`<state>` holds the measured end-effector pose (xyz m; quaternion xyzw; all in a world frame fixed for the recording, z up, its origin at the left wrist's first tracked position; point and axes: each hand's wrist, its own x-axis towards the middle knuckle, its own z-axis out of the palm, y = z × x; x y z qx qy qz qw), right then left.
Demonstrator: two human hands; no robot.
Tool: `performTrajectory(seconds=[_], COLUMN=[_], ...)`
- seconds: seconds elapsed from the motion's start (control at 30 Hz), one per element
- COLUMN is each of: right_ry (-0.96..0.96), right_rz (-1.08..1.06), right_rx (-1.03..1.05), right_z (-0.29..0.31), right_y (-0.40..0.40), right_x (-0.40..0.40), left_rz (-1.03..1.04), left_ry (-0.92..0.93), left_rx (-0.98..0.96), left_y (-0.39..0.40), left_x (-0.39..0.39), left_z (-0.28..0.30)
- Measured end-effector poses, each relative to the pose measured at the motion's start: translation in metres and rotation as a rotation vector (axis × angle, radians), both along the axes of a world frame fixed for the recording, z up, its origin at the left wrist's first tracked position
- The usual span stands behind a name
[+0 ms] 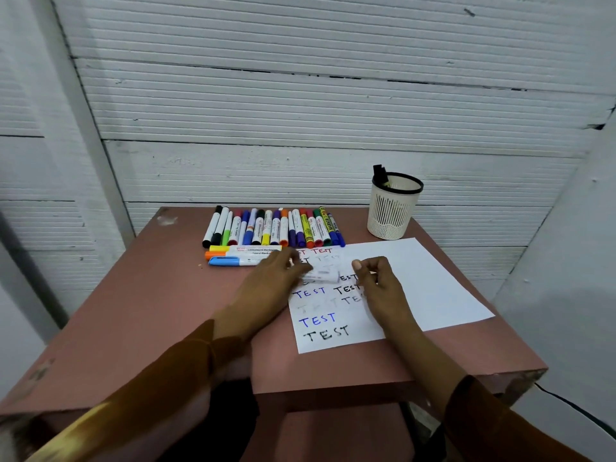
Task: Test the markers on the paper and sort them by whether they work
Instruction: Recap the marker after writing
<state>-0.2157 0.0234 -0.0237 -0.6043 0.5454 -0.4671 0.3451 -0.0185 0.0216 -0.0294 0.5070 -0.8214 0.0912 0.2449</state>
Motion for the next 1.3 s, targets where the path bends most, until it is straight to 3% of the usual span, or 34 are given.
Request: performTrajectory(seconds=[0.33,0.5,0.7,0.83,0.93,1.1,1.2,1.3], right_ry=[0.002,0.054,0.197,0.188,0.206,0.506,0.754,0.885], right_rz=[-0.030,-0.045,-0.010,0.040,0.003,-0.024,-0.041,-0.020], right_rx=[0.019,0.033,0.098,0.209,0.135,-0.046,-0.045,0.000], right_z=[-0.001,-0.003,-0.001,0.010,0.023,0.024,0.016,0.015], right_y=[-0.002,-0.005,-0.009,-0.016,-0.028,-0.065,-0.083,-0.091], right_x=[0.000,-0.002,-0.003,-0.005,-0.001,0.013,0.017,0.019], left_rz=[0.209,0.265,0.204,0.174,0.160,0.171,0.176,0.181], left_ry=[-0.065,0.023,0.035,0.043,0.052,0.051,0.051,0.047], left_rx=[-0.037,-0.077,-0.131,-0.147,-0.145,-0.123,-0.125,-0.130], left_y=[-0.006,-0.006,-0.003,-0.002,-0.002,-0.003,-0.004,-0.004], left_x=[0.071,0.071,0.072,0.072,0.073,0.073,0.074,0.075], left_z=[-0.005,-0.008,-0.009,-0.007,-0.006,-0.008,-0.008,-0.010])
